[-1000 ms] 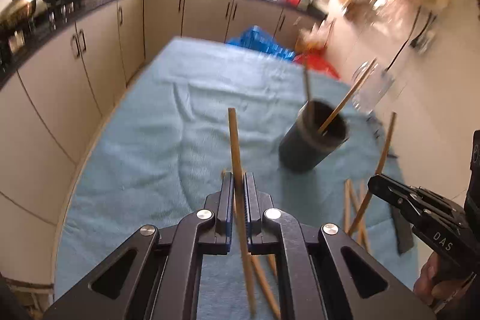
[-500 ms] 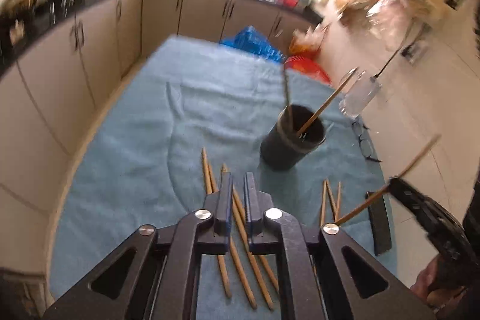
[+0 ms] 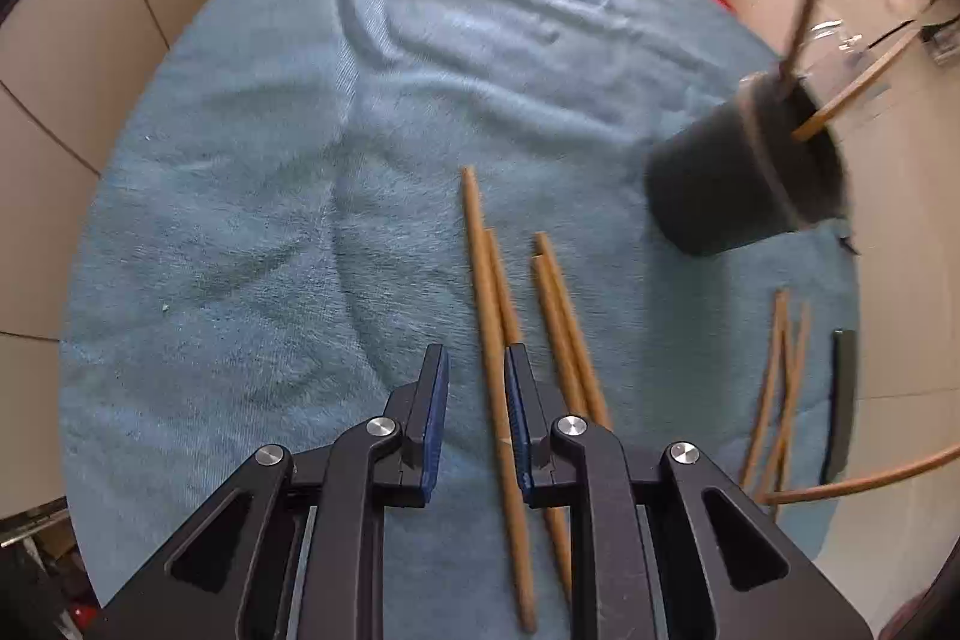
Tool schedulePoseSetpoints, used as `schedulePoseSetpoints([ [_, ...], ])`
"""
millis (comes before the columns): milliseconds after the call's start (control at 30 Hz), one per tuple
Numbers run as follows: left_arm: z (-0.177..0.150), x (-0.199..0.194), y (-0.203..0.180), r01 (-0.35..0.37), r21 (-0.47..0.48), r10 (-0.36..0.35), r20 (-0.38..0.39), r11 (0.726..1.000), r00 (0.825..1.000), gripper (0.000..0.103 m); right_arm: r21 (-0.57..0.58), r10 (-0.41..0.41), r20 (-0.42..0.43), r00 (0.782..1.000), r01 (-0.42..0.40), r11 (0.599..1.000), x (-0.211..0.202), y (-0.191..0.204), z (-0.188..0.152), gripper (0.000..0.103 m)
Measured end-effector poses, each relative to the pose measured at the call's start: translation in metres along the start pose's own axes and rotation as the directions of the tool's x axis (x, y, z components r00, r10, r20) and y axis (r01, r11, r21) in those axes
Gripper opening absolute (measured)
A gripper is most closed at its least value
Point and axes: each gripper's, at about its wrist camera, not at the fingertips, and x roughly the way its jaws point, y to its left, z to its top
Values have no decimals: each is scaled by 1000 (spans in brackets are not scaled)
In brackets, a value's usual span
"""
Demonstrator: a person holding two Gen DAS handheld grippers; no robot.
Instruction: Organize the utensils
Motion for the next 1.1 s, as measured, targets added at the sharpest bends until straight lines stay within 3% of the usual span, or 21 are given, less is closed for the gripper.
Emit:
schedulePoseSetpoints([
  [433,21,17,-11,-40,64,42,-18,997,999,18,41,-63,11,998,62,997,-8,-11,5,7],
  [533,22,17,-12,-54,81,54,2,995,999,18,43,-63,5,998,63,997,-6,-12,6,7],
  [600,21,17,-12,-81,85,79,25,993,997,9,43,-60,2,998,60,997,-4,-11,6,7],
  [733,11,7,-5,-41,57,36,82,997,996,6,46,-53,-4,999,54,997,-2,-11,7,7],
  [900,-2,-36,-11,3,81,-20,215,997,976,6,58,-41,-1,999,41,997,-2,-15,12,7],
  [1100,-15,-94,-24,33,118,-73,352,992,933,6,76,-26,7,1000,25,997,-3,-19,18,7],
])
